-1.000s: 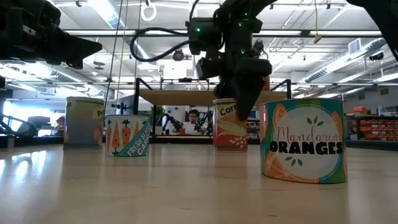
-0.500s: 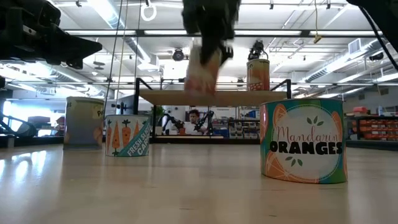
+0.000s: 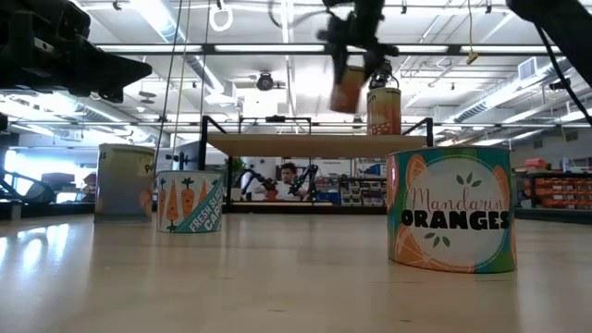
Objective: Pick and place cans onto a shelf
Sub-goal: Put the large canned corn on the shelf aligned with the other large canned corn
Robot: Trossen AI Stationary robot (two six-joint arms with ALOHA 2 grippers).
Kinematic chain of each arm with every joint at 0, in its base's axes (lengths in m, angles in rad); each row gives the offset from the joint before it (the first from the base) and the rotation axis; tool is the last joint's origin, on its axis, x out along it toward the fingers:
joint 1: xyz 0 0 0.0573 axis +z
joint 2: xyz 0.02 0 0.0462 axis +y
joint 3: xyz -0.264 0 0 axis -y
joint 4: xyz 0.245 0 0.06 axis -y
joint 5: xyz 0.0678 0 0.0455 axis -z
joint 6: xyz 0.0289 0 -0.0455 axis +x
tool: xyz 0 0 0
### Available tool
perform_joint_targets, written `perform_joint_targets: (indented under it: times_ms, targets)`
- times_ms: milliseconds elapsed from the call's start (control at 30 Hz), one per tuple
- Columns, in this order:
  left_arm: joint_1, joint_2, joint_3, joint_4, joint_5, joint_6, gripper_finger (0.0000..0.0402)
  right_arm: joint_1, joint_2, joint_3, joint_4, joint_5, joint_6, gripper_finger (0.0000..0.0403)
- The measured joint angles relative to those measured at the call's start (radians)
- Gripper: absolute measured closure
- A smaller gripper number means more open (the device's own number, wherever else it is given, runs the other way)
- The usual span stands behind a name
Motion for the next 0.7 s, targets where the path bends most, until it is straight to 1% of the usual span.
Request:
perform_joint_targets:
  times_ms: [133, 233, 367, 500, 600, 700]
  targets:
    - [0.0, 0.0, 0.0, -0.001, 0.0, 0.0, 0.0374, -0.101, 0.013, -0.005, 0.002, 0.006, 0.034, 0.0093]
    - [0.0, 0.0, 0.0, 0.0, 0.0, 0.0, 0.0374, -0.155, 0.022, -0.041, -0.003, -0.07, 0.077, 0.0093]
    - [0.0, 0.0, 0.0, -0.003, 0.0, 0.0, 0.0374, -0.184, 0.023, -0.096, -0.063, -0.09, 0.1, 0.0093]
    - [0.0, 0.0, 0.0, -0.003, 0.0, 0.0, 0.0374, -0.196, 0.024, -0.139, -0.049, -0.133, 0.12, 0.0093]
    - [0.0, 0.0, 0.0, -0.003, 0.0, 0.0, 0.0374, -0.195, 0.023, -0.161, -0.051, -0.138, 0.152, 0.0093]
    - [0.0, 0.0, 0.0, -0.003, 0.0, 0.0, 0.0374, -0.198, 0.023, -0.166, -0.08, -0.202, 0.201, 0.0093]
